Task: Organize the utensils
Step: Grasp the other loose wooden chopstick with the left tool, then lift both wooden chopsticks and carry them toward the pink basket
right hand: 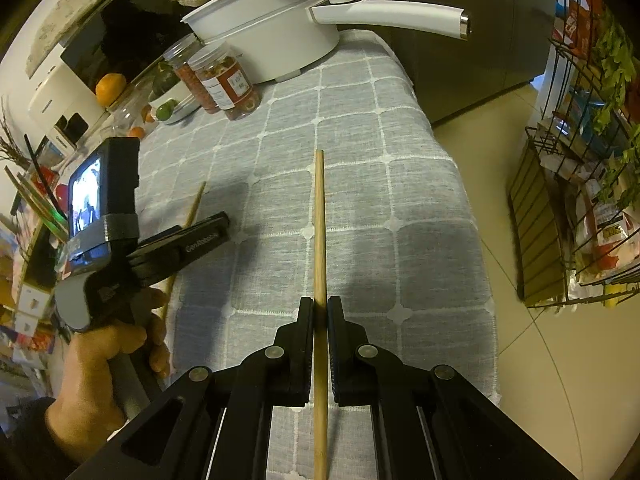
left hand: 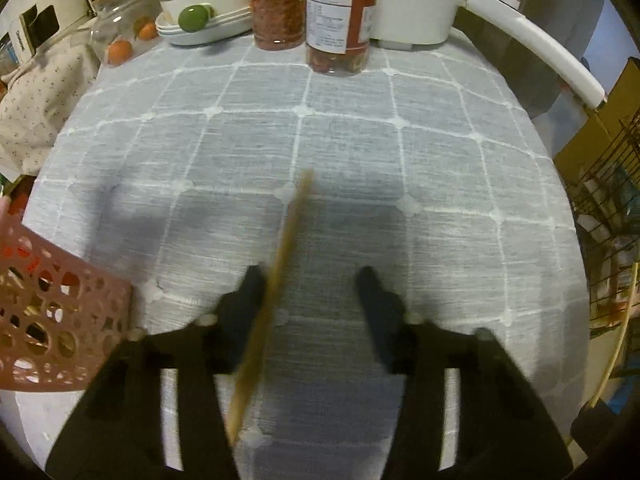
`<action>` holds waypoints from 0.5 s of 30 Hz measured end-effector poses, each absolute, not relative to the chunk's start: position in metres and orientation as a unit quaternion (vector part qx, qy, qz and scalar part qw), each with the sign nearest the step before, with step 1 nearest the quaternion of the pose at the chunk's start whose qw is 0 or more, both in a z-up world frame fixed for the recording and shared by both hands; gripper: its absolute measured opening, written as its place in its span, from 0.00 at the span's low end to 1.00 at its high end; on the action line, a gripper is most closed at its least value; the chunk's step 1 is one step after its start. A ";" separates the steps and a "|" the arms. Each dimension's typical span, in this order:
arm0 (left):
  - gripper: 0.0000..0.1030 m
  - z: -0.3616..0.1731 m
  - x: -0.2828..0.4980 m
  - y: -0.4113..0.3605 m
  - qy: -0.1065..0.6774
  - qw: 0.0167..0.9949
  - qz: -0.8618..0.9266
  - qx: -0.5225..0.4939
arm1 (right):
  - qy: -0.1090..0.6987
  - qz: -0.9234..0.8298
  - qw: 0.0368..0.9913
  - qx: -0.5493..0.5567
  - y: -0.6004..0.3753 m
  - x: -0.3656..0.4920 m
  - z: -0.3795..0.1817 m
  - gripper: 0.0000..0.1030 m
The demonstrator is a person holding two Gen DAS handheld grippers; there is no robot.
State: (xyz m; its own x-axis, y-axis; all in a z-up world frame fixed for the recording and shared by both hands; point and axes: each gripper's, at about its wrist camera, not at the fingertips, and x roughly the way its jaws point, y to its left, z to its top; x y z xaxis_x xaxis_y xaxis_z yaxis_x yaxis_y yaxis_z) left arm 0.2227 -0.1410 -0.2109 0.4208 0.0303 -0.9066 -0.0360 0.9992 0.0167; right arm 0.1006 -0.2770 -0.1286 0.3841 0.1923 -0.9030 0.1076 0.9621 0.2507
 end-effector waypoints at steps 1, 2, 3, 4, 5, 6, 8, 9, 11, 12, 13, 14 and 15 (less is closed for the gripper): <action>0.35 -0.210 0.223 -0.142 0.539 0.842 0.015 -0.001 | 0.553 0.025 0.822 0.136 -0.277 0.101 -0.128 0.06; 0.25 -0.210 0.223 -0.144 0.540 0.842 0.012 0.001 | 0.551 0.024 0.822 0.137 -0.278 0.101 -0.127 0.06; 0.19 -0.210 0.223 -0.146 0.543 0.840 0.004 0.000 | 0.549 0.024 0.824 0.139 -0.278 0.101 -0.125 0.06; 0.15 -0.209 0.223 -0.146 0.545 0.838 0.003 0.000 | 0.547 0.023 0.825 0.140 -0.279 0.100 -0.124 0.06; 0.13 -0.208 0.223 -0.148 0.549 0.836 0.002 0.004 | 0.544 0.023 0.827 0.140 -0.280 0.100 -0.122 0.06; 0.12 -0.208 0.224 -0.148 0.552 0.834 0.000 0.008 | 0.542 0.023 0.828 0.141 -0.280 0.099 -0.121 0.06; 0.07 -0.207 0.222 -0.150 0.558 0.830 -0.010 0.010 | 0.536 0.021 0.832 0.141 -0.282 0.098 -0.117 0.06; 0.07 -0.206 0.219 -0.149 0.562 0.827 -0.017 0.004 | 0.535 0.020 0.833 0.142 -0.283 0.097 -0.115 0.06; 0.07 -0.202 0.214 -0.147 0.565 0.824 -0.032 -0.007 | 0.529 0.019 0.836 0.145 -0.286 0.094 -0.110 0.06; 0.07 -0.199 0.210 -0.147 0.564 0.824 -0.041 -0.011 | 0.526 0.019 0.838 0.145 -0.286 0.093 -0.108 0.06; 0.07 -0.195 0.204 -0.147 0.562 0.825 -0.056 -0.017 | 0.522 0.018 0.840 0.143 -0.287 0.092 -0.105 0.06; 0.07 -0.191 0.200 -0.147 0.559 0.826 -0.068 -0.022 | 0.518 0.017 0.844 0.142 -0.287 0.091 -0.101 0.06; 0.07 -0.184 0.192 -0.149 0.554 0.827 -0.086 -0.024 | 0.514 0.015 0.846 0.141 -0.287 0.090 -0.098 0.06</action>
State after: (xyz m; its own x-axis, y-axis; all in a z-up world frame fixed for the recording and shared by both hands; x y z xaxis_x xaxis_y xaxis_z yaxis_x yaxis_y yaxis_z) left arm 0.1915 -0.1485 -0.1842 0.3706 -0.1687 -0.9134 0.1152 0.9841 -0.1350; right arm 0.0902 -0.2870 -0.0985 0.4706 0.1702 -0.8658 0.1192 0.9600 0.2535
